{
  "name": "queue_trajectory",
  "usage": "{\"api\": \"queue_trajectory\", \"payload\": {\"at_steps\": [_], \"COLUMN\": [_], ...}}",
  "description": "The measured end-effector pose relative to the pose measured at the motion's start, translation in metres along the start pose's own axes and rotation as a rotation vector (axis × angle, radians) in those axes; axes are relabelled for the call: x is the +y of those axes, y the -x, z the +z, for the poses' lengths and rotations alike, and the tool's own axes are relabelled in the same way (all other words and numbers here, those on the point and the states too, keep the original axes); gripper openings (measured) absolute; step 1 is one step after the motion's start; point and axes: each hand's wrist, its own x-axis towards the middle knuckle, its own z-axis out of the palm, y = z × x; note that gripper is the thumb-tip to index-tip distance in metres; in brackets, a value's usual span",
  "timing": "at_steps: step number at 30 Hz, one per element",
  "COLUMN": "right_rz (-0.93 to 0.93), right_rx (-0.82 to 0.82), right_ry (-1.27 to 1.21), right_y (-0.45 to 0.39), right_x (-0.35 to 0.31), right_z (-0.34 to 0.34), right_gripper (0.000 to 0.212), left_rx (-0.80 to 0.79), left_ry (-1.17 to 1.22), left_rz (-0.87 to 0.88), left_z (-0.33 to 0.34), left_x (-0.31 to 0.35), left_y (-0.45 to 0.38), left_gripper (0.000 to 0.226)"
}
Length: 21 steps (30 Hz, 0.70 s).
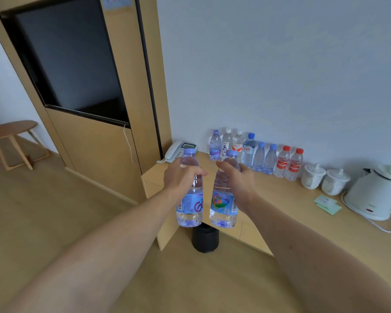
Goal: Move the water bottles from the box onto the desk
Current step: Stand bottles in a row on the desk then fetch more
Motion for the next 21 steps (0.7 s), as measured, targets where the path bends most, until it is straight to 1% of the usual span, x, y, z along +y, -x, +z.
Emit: {"api": "queue_trajectory", "payload": {"at_steps": [4,9,14,17,21], "right_rz": [0.022,0.037,0.051,0.061,0.069], "right_rx": [0.036,0.086,0.195,0.248,0.307], "right_ry": [0.011,-0.001,0.006,0.011,0.034], "right_y": [-0.054,-0.123,-0.198,-0.237,-0.282], "right_x": [0.014,0.037,0.062,0.072,0.083], "right_z": [0.007,0.021,0.051,0.072,0.096], "right_gripper": [0.027,0.019,0.034,0.033,0.033], "left_rx": [-0.011,-0.048,-0.119,-0.168,-0.279], "left_ry": [-0.020,0.018,0.040,0.031,-0.038], "left_rz": [-0.049,-0.046,-0.021,-0.031,-0.056], "left_z": [0.010,0.024,0.032,0.033,0.034], "left_x": [-0.014,-0.031,-0.046,-0.056,-0.064], "left_y": [-0.059,-0.142,-0.236,-0.290,-0.357], "left_gripper": [0.040,0.040,0.043,0.039,0.040]}}
